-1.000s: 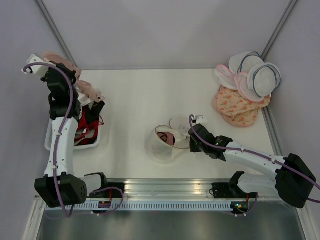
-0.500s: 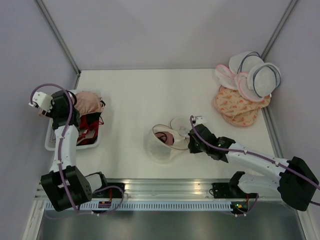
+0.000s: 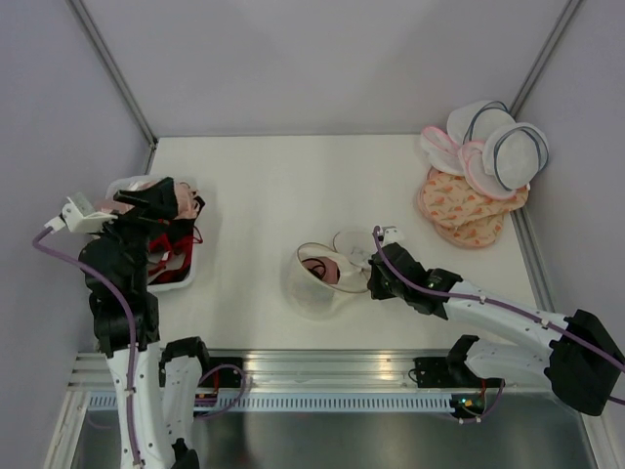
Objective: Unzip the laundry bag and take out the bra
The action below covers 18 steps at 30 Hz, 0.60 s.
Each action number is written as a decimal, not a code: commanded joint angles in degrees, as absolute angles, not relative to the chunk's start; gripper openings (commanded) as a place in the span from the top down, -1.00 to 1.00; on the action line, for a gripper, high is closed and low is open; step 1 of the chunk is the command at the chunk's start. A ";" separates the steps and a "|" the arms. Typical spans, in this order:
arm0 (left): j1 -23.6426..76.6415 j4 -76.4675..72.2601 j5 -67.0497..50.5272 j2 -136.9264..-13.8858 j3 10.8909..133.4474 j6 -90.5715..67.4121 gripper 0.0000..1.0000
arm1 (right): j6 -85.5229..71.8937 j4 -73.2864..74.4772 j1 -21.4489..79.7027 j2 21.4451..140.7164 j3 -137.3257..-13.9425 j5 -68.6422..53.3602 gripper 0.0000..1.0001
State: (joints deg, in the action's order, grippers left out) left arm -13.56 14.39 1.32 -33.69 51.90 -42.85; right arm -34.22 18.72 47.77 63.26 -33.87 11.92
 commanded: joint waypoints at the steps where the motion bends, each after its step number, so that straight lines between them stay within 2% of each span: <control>1: -10.47 15.38 -20.78 -30.42 48.52 -46.50 -0.99 | -33.31 17.58 47.72 60.83 -35.60 13.18 0.99; 6: -2.47 15.47 -29.78 -27.95 46.76 -43.78 -0.99 | -31.99 16.61 47.72 59.50 -36.91 12.04 0.99; 11: 9.82 15.38 -33.23 -32.94 46.67 -38.51 -0.99 | -30.06 15.56 47.72 61.34 -39.02 8.01 0.99; 15: 28.43 16.51 -23.68 -42.08 48.77 -30.27 -0.99 | -28.66 15.91 47.81 63.19 -41.48 7.21 0.99; 16: 36.66 17.13 -15.20 -44.62 50.43 -28.76 -0.99 | -28.48 16.52 47.81 63.28 -41.92 7.47 0.99; 18: 42.60 17.84 -8.03 -51.13 51.85 -25.77 -0.99 | -27.95 17.13 47.81 63.28 -43.23 8.26 0.99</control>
State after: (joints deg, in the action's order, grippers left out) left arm 34.24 16.51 -20.38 -44.86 48.23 -34.54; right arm -29.85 17.65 47.77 63.11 -39.64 8.58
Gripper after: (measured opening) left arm 0.993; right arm 0.004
